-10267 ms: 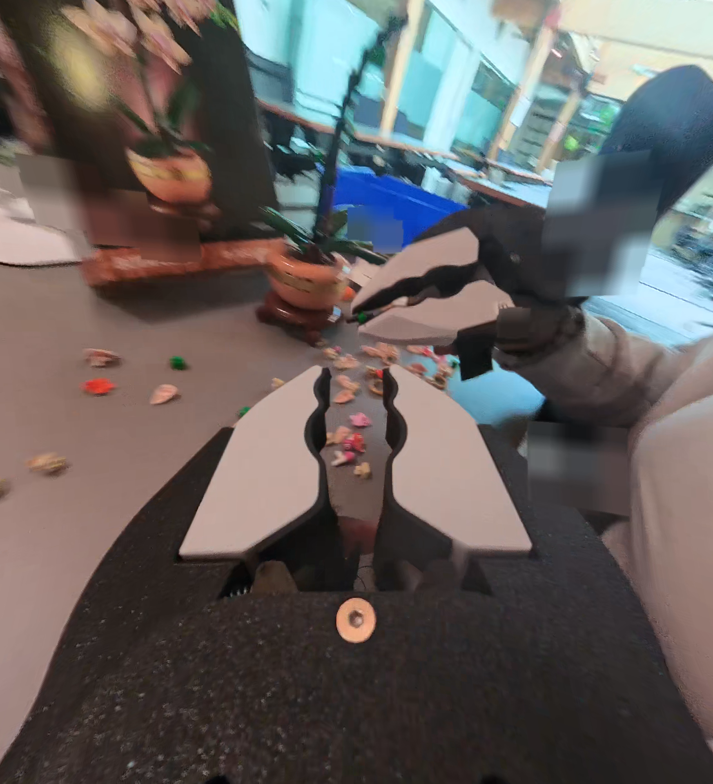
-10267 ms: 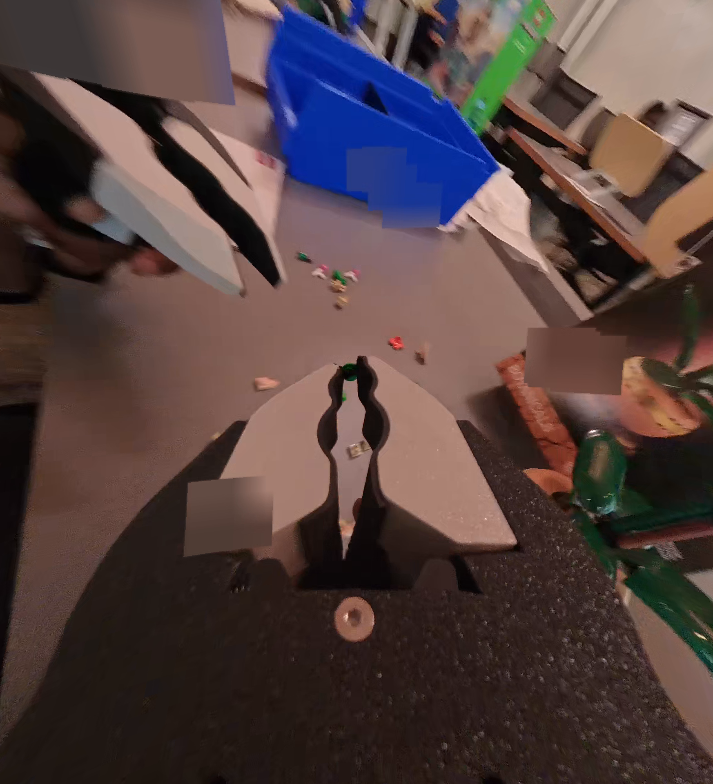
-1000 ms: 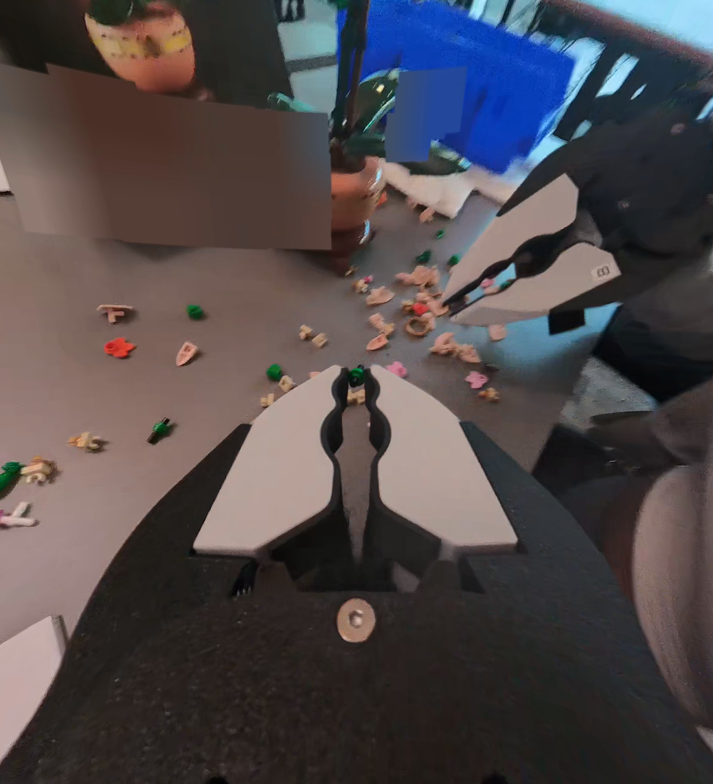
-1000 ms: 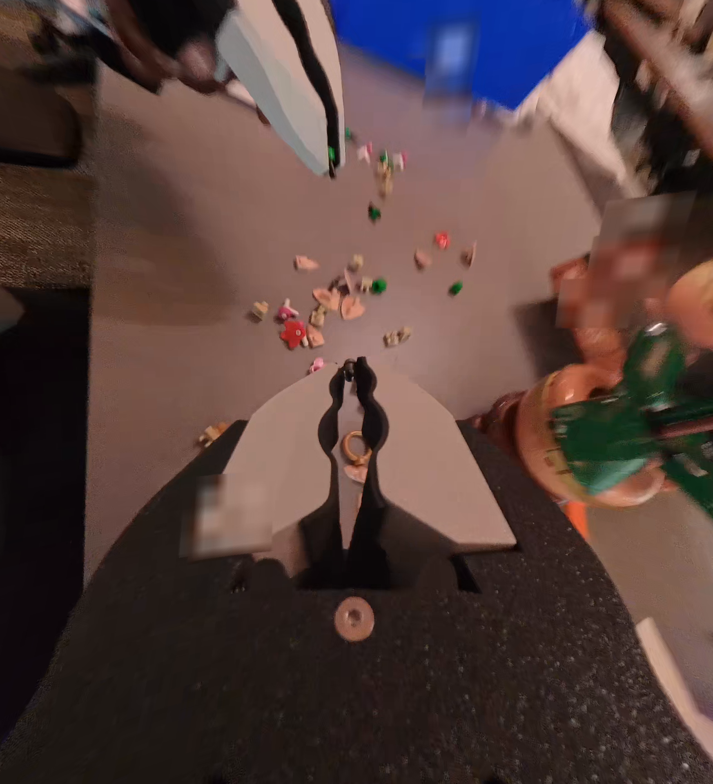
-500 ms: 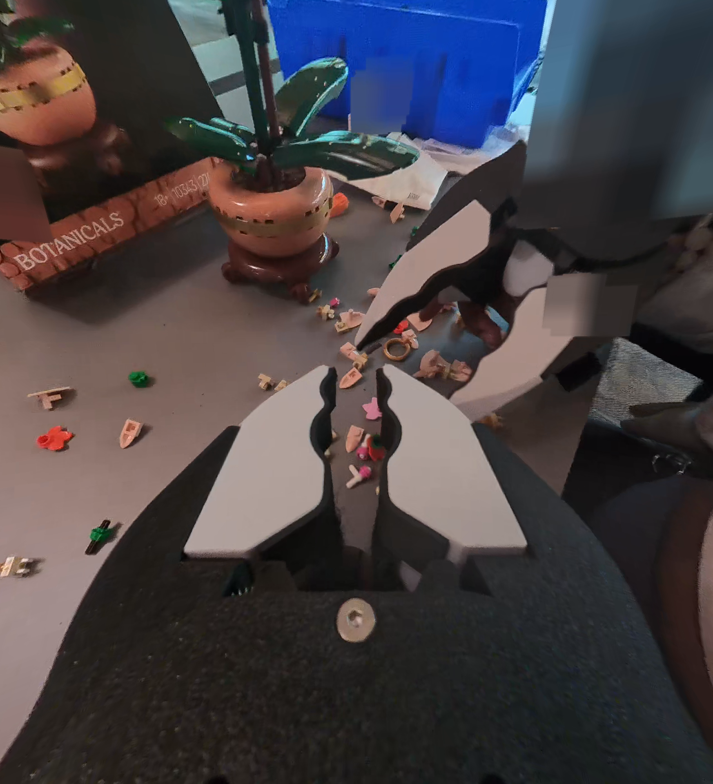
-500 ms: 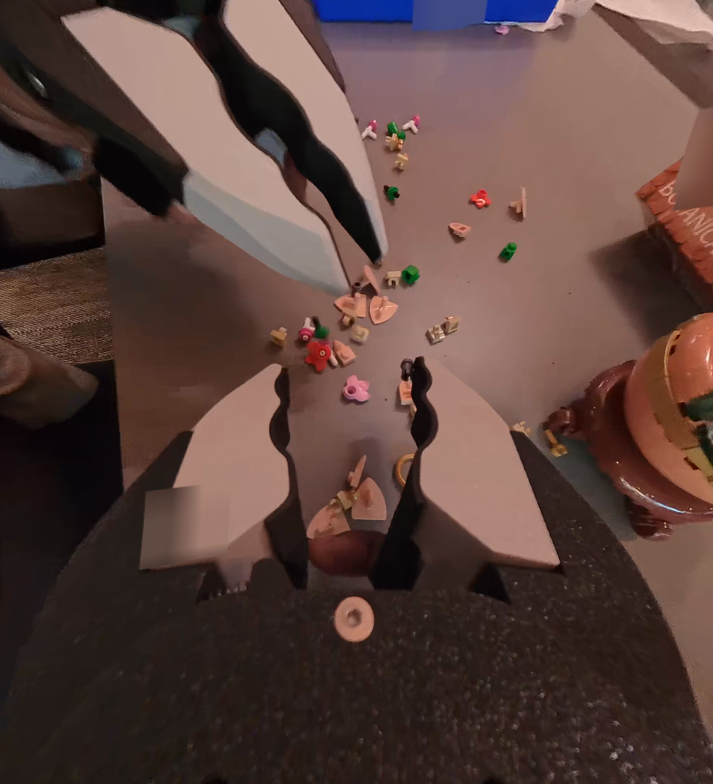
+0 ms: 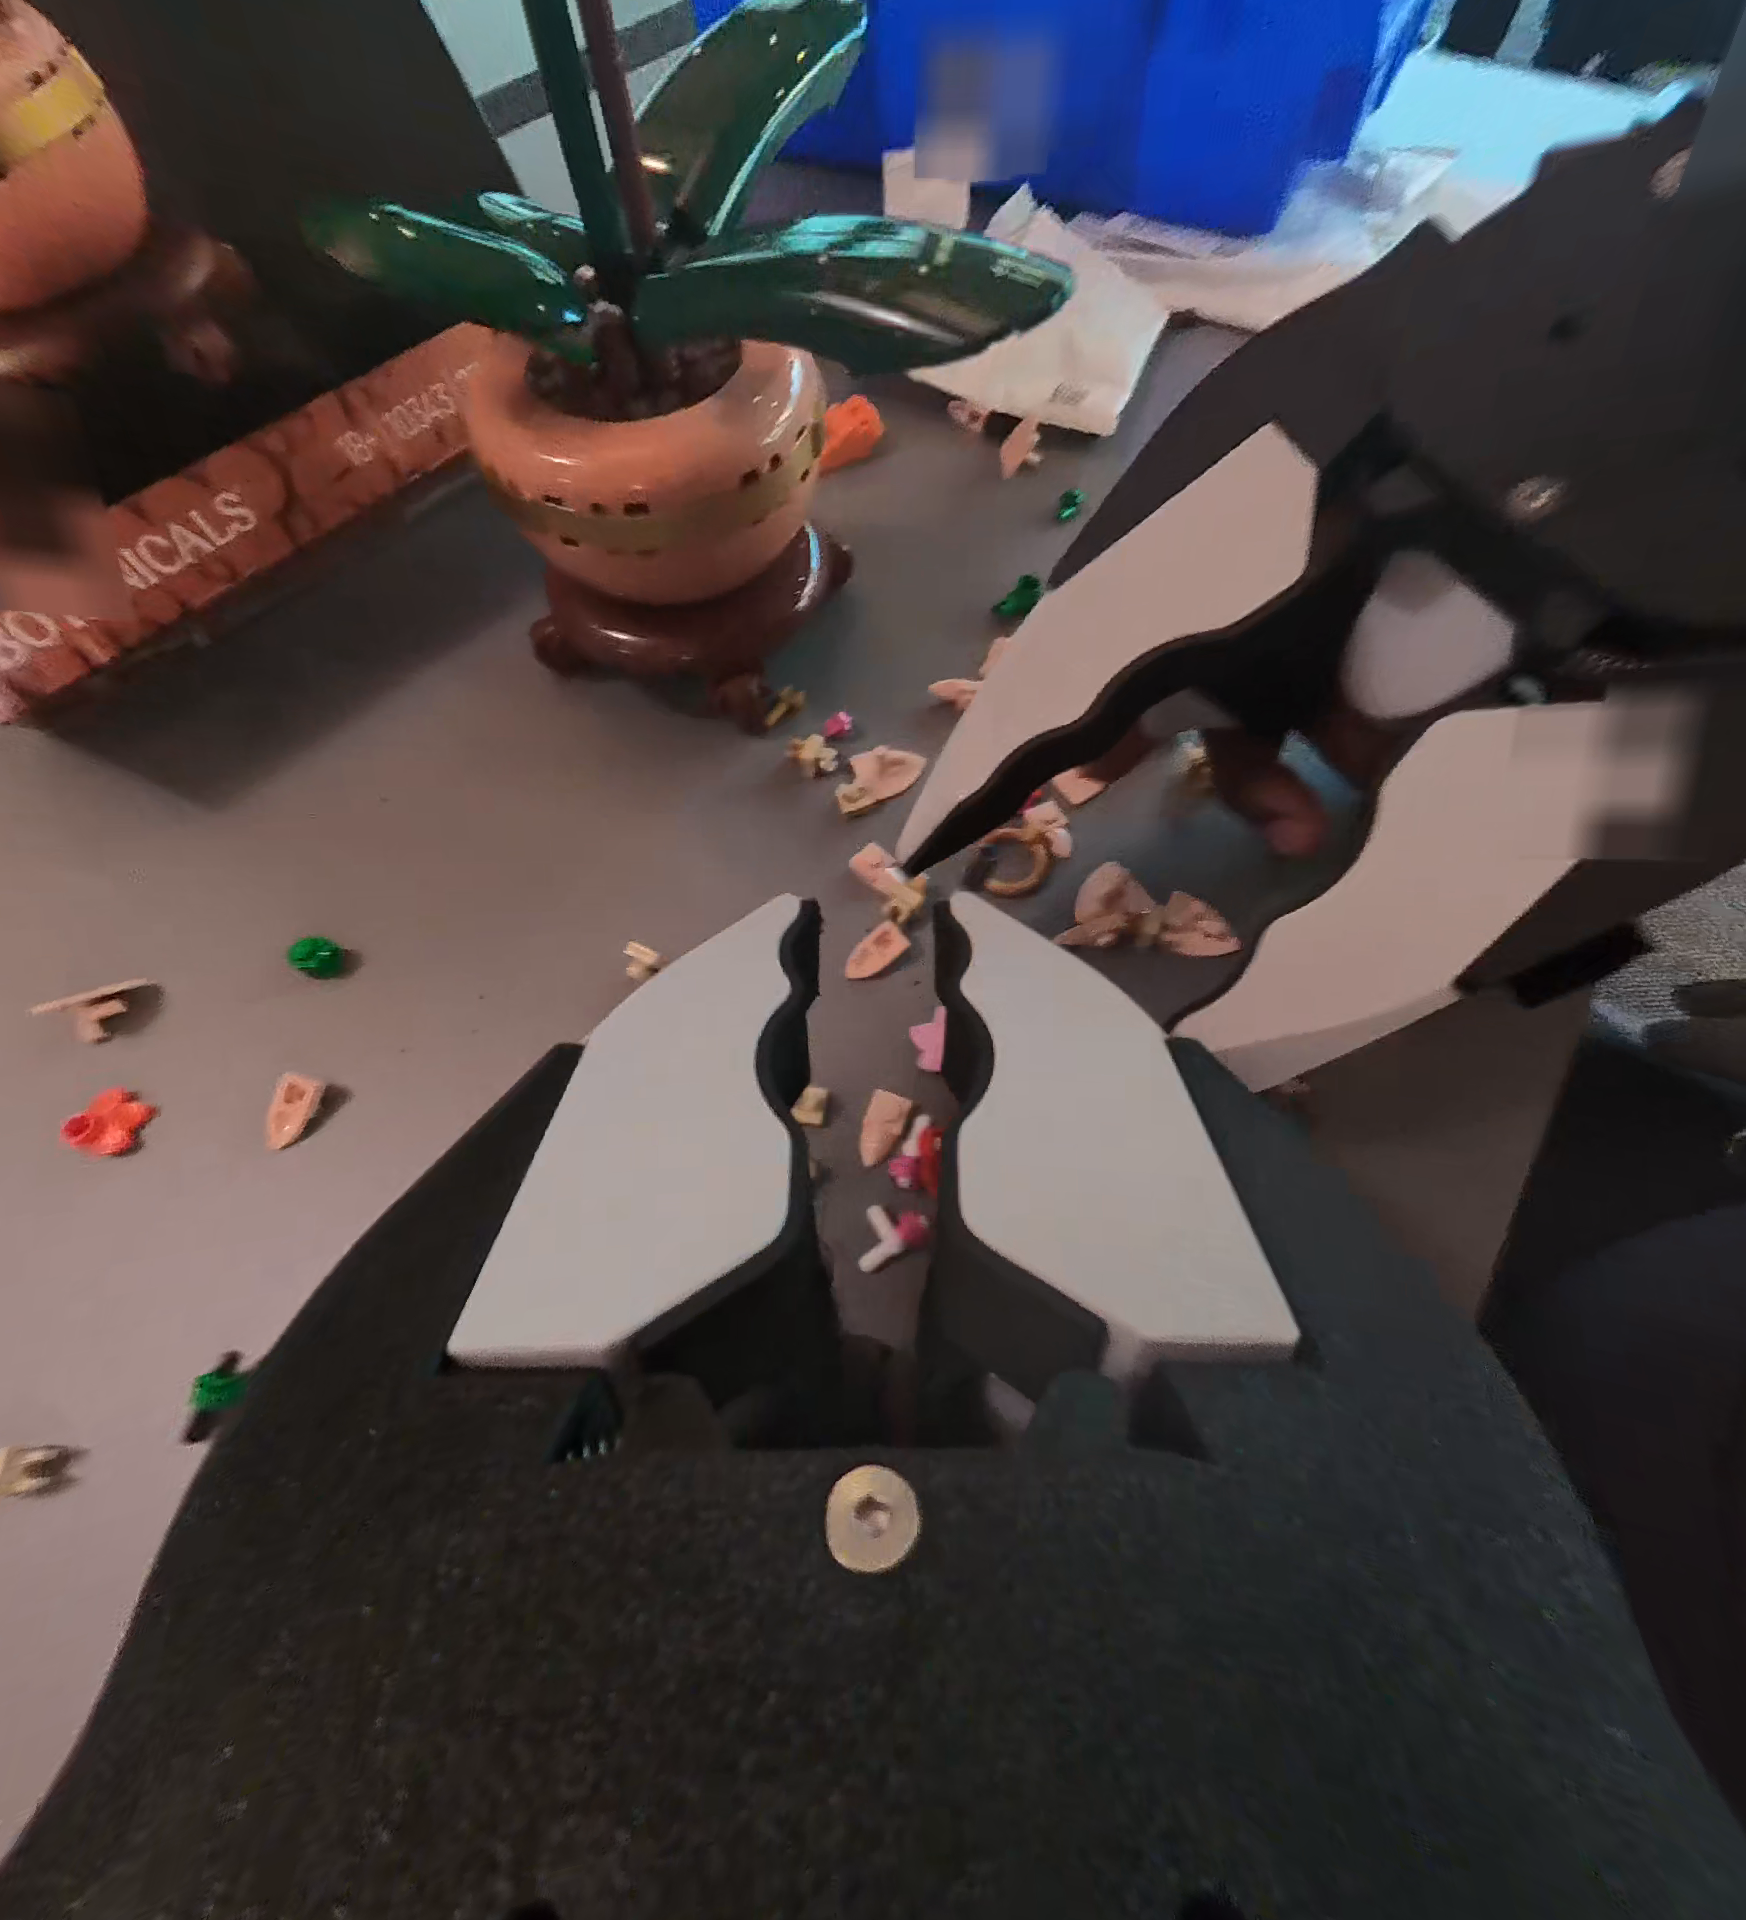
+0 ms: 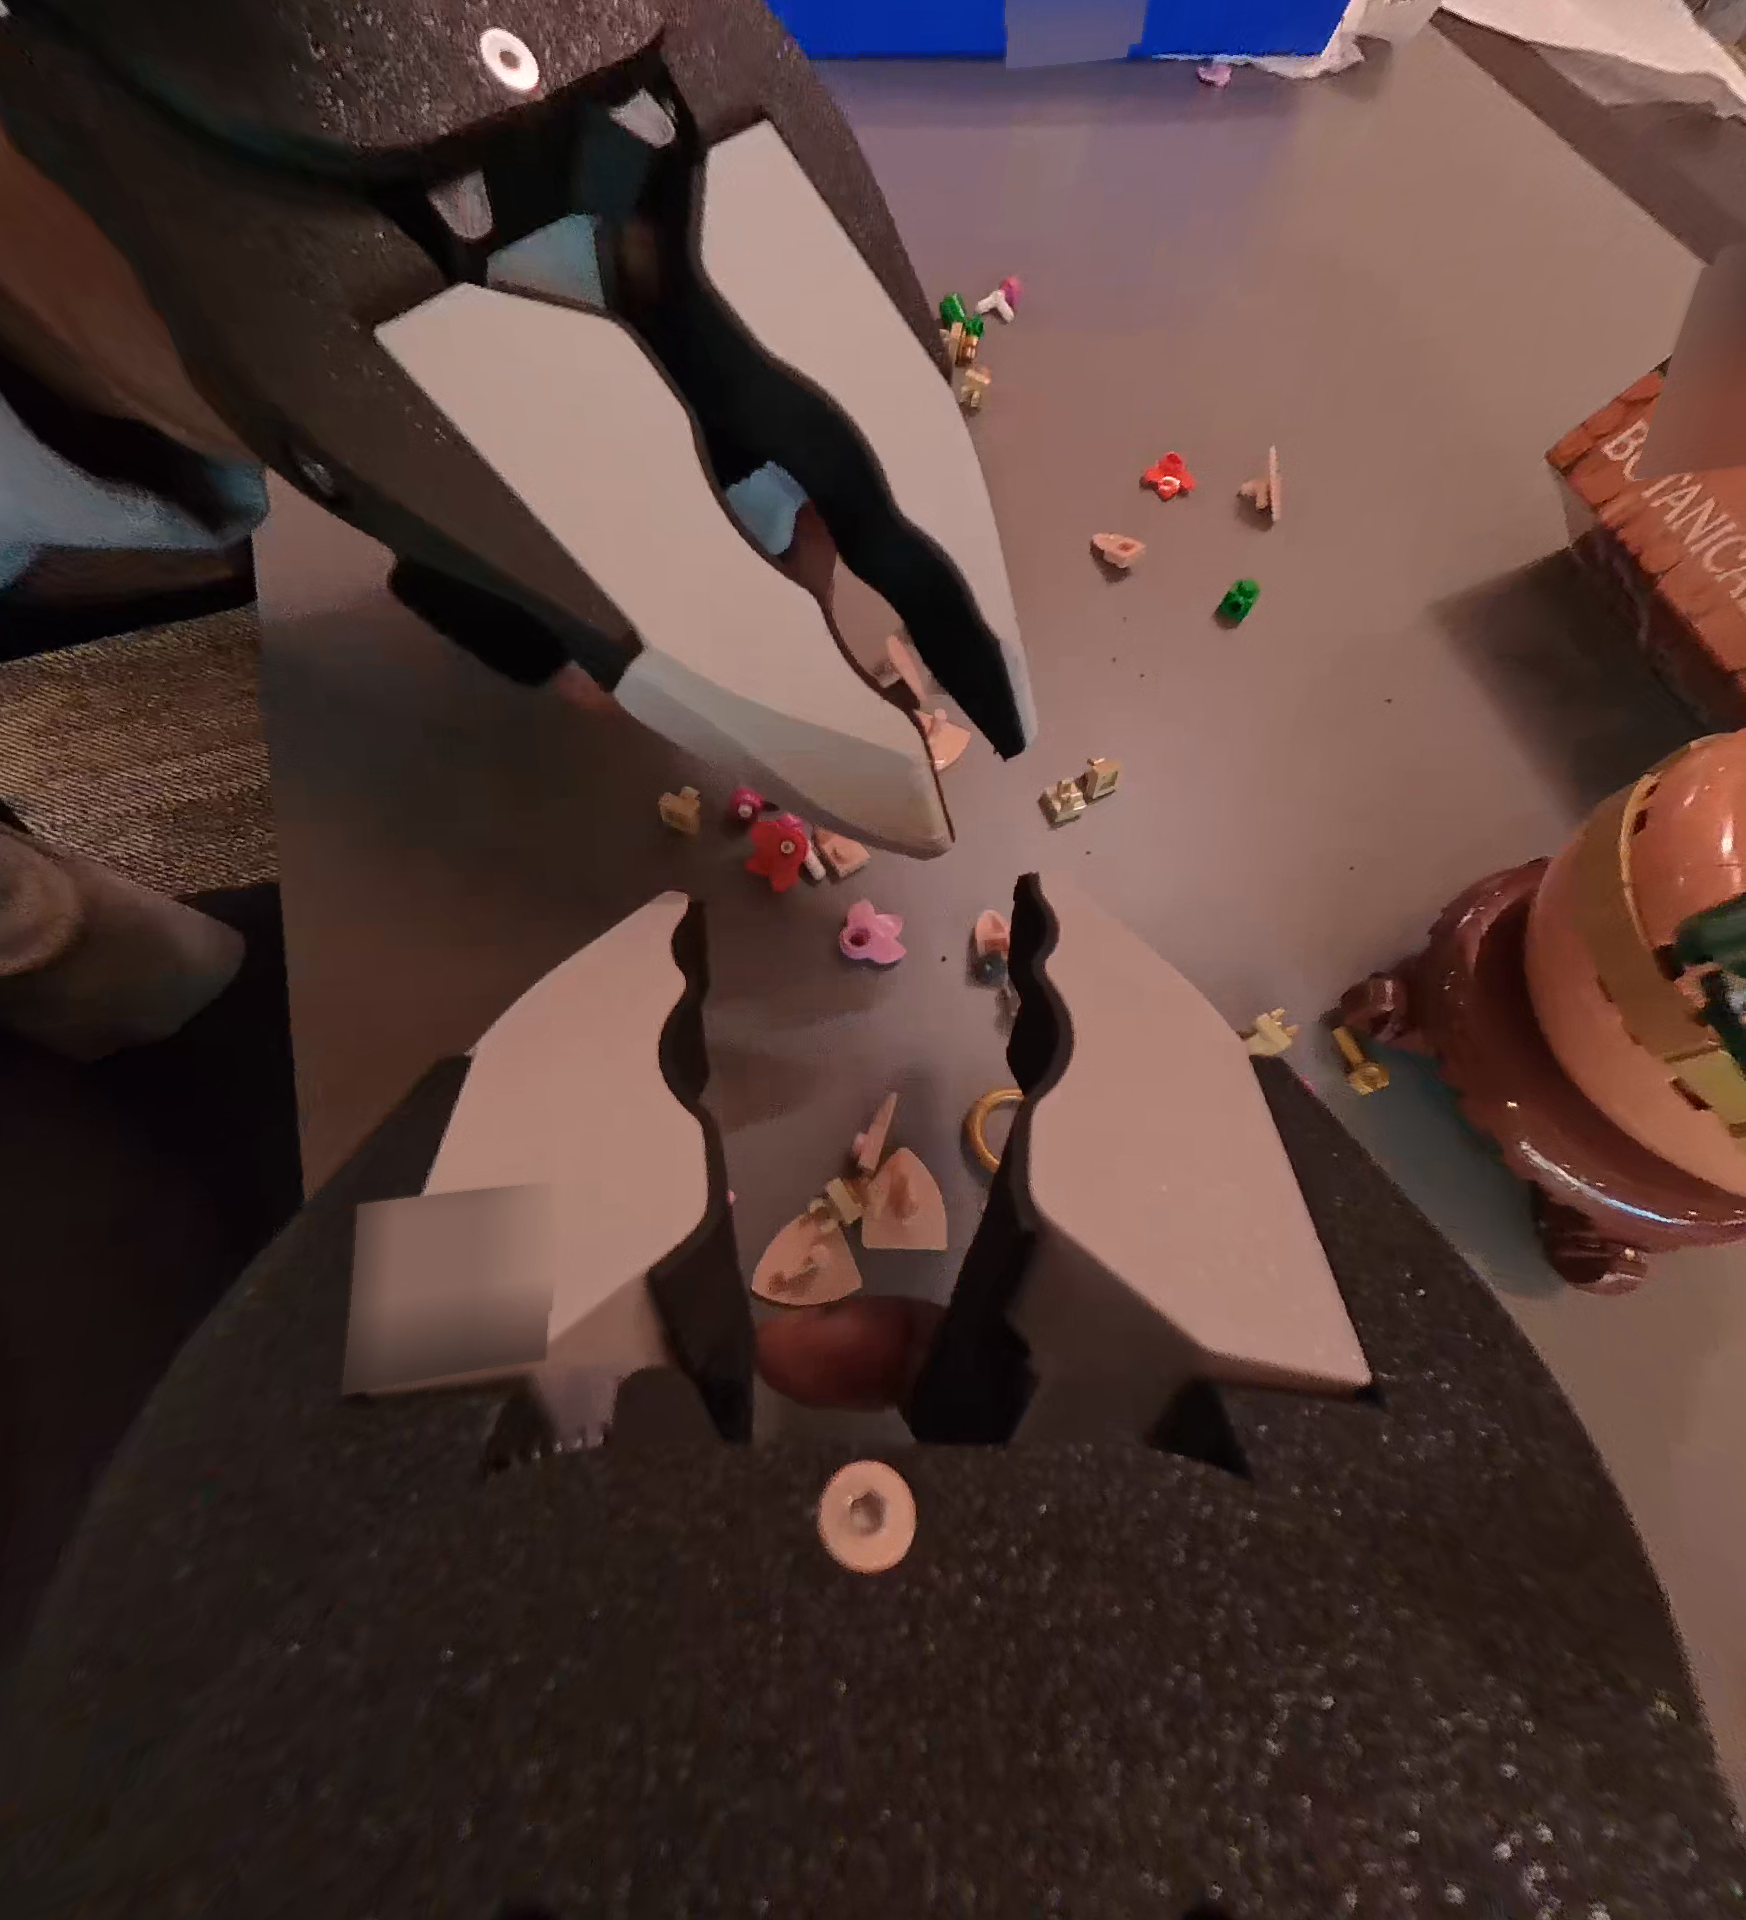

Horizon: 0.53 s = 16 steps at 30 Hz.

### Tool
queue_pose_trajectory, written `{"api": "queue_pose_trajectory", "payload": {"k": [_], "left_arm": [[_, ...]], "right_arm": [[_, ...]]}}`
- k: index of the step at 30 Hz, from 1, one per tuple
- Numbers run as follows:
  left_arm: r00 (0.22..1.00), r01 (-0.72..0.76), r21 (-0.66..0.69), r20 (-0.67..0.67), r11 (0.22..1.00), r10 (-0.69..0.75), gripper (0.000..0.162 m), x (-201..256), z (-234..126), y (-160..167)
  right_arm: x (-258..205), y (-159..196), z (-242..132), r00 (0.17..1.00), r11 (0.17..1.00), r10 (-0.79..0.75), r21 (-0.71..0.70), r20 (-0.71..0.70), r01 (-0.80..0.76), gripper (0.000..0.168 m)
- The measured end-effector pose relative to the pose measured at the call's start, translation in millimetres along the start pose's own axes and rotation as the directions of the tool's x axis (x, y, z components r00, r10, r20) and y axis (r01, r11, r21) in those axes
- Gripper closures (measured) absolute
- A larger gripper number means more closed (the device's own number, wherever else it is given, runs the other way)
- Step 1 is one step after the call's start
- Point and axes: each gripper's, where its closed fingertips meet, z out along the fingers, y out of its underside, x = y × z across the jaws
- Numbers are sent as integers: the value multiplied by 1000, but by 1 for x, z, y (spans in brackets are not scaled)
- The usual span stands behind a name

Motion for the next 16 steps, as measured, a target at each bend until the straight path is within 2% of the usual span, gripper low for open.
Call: {"api": "queue_pose_trajectory", "payload": {"k": [2, 4, 5, 8, 9, 12, 14, 16], "left_arm": [[992, -58, -17, 109, 998, 59, 145, -15, -1, -1], [963, -96, 52, 258, 994, 79, 156, -37, -13, -12], [958, -97, 116, 282, 989, 61, 159, -42, -21, -19], [987, 2, 239, 155, 971, -40, 158, -33, -41, -25], [993, 38, 255, 96, 966, -64, 152, -26, -46, -24], [995, 81, 359, 28, 930, -97, 109, -12, -60, -25], [994, 80, 461, 33, 884, -107, 92, -7, -67, -31], [989, 146, 562, -61, 814, -135, 81, 5, -74, -43]], "right_arm": [[7, -3, -9, 998, 999, -37, 18, -50, 38, 118], [17, -7, -27, 993, 996, -62, 60, -99, 68, 144], [18, -5, -38, 995, 996, -51, 73, -89, 58, 164], [-6, 10, -58, 998, 998, 16, 61, 66, -20, 168], [-13, 16, -59, 997, 999, 25, 45, 77, -29, 165], [-18, 19, -56, 999, 995, -28, 90, -19, 30, 155], [-25, -5, -55, 995, 975, -77, 205, -59, 87, 145], [-32, -43, -59, 984, 925, -144, 338, -108, 172, 144]]}}
